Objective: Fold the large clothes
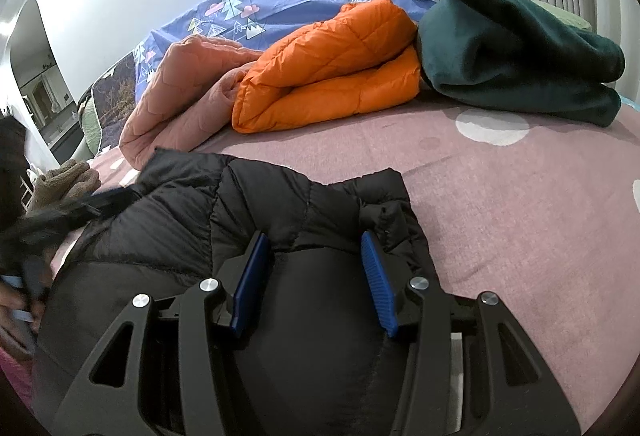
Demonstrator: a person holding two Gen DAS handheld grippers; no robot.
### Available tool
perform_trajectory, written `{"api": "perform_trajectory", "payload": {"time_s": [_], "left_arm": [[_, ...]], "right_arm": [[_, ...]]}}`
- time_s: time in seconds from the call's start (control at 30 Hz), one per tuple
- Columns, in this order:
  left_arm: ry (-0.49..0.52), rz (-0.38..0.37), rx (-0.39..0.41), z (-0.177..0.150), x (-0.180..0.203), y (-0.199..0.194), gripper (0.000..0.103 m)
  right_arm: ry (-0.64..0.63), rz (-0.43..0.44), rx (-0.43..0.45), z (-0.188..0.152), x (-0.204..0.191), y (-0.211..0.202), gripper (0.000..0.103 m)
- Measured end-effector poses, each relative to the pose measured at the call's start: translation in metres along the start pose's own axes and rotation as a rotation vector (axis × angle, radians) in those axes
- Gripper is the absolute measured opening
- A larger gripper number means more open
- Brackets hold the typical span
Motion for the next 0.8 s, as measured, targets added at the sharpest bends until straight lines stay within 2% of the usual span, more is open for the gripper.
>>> {"api": "perform_trajectory", "payload": {"time_s": [0.03, 0.1, 0.17, 0.2, 0.23, 0.27, 0.33, 0.47, 0.67, 0.8], "left_arm": [[0.038, -0.034, 0.017, 0.003, 0.016, -0.009, 0.062], [0.100, -0.046, 0.015, 0.003, 0.037, -0.012, 0.068], [0.167, 0.014, -0.052, -0.008, 0.051, 0.011, 0.070], [0.183, 0.066, -0.105, -0.017, 0.050, 0.030, 0.072], [0.191, 0.079, -0.117, -0.028, 0.045, 0.045, 0.073], [0.184, 0.047, -0.083, -0.033, 0.038, 0.048, 0.073], [0.162, 0.036, -0.084, -0.033, 0.032, 0.047, 0.073], [0.207, 0.079, -0.055, -0.040, 0.033, 0.044, 0.073], [0.208, 0.094, -0.041, -0.047, 0.031, 0.035, 0.073], [0.209, 0.097, -0.046, -0.047, 0.029, 0.035, 0.073]], "right_arm": [[-0.001, -0.001, 0.001, 0.000, 0.000, 0.000, 0.049], [0.001, 0.001, 0.003, -0.001, 0.001, -0.001, 0.050], [0.008, 0.009, 0.006, -0.001, 0.003, -0.001, 0.050], [0.013, 0.011, 0.007, -0.001, 0.003, -0.001, 0.050], [0.029, 0.013, 0.004, -0.001, 0.005, 0.000, 0.050], [0.037, 0.024, 0.004, -0.002, 0.006, 0.000, 0.050], [0.025, 0.022, 0.002, -0.002, 0.004, 0.001, 0.050], [-0.006, 0.004, -0.003, -0.001, -0.002, 0.002, 0.050], [-0.037, -0.015, 0.032, 0.000, -0.009, 0.001, 0.051], [-0.046, -0.015, 0.023, 0.001, -0.009, 0.002, 0.051]]}}
Point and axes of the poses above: each gripper's, at about its wrist camera, not at the fingertips, and y roughly the way its jaws point, x to its right, z to its top, the point moved 3 cm from there along y, roughly the way its jaws point, and after that the axes turned 13 degrees about -y, right-handed, at the moved point
